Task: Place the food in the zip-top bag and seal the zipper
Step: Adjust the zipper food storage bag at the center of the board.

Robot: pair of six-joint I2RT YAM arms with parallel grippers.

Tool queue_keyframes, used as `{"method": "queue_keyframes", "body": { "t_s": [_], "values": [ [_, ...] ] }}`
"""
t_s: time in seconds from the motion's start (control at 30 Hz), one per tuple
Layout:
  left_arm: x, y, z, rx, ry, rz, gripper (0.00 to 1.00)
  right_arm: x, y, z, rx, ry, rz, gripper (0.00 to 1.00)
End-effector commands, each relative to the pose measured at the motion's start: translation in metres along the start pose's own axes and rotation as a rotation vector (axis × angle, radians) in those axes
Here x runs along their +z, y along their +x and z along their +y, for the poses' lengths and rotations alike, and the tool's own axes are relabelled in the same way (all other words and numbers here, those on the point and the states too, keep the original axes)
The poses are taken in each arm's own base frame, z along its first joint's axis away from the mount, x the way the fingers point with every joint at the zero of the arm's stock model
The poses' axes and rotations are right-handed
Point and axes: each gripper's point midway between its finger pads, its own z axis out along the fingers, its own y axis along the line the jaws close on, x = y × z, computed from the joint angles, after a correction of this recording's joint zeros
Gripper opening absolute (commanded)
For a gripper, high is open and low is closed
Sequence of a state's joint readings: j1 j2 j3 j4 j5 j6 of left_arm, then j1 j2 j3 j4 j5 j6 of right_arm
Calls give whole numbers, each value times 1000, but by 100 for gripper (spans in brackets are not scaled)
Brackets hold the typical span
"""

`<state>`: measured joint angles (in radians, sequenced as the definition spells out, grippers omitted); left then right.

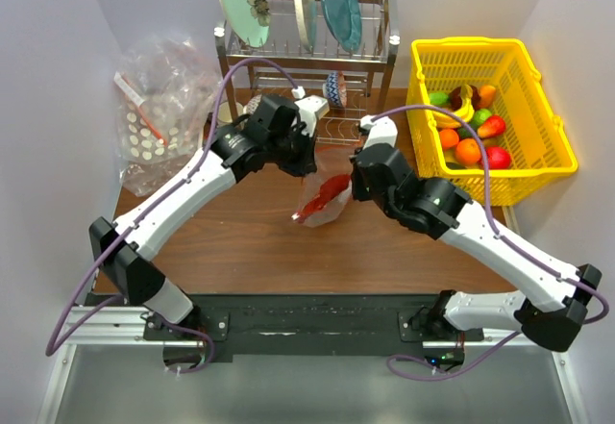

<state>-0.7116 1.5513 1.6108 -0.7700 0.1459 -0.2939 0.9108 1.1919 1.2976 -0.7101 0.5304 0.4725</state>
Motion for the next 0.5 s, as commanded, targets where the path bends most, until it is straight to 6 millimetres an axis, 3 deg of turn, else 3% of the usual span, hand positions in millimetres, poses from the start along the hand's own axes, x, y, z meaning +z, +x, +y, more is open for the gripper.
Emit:
{"method": "queue_keyframes", "body": {
  "t_s": [0.0,0.07,0.23,0.27,0.37,0.43,0.47],
  "values": [
    [-14,-38,-5,73,-3,-82,0,-21,-56,4,33,-35,-129,0],
    [-9,-37,1,93,-23,-72,0,-19,-52,10,38,-62,-122,0],
    [15,-14,21,135,-71,-42,0,11,1,34,51,-150,8,0],
    [23,-1,26,137,-74,-13,0,16,13,36,48,-157,35,0],
    [29,4,30,154,-75,-16,0,25,25,44,55,-180,71,2],
    [27,2,32,178,-78,-27,0,26,28,41,49,-165,76,13],
    [25,-2,32,186,-82,-39,0,25,26,40,46,-161,71,34]
  ]
}}
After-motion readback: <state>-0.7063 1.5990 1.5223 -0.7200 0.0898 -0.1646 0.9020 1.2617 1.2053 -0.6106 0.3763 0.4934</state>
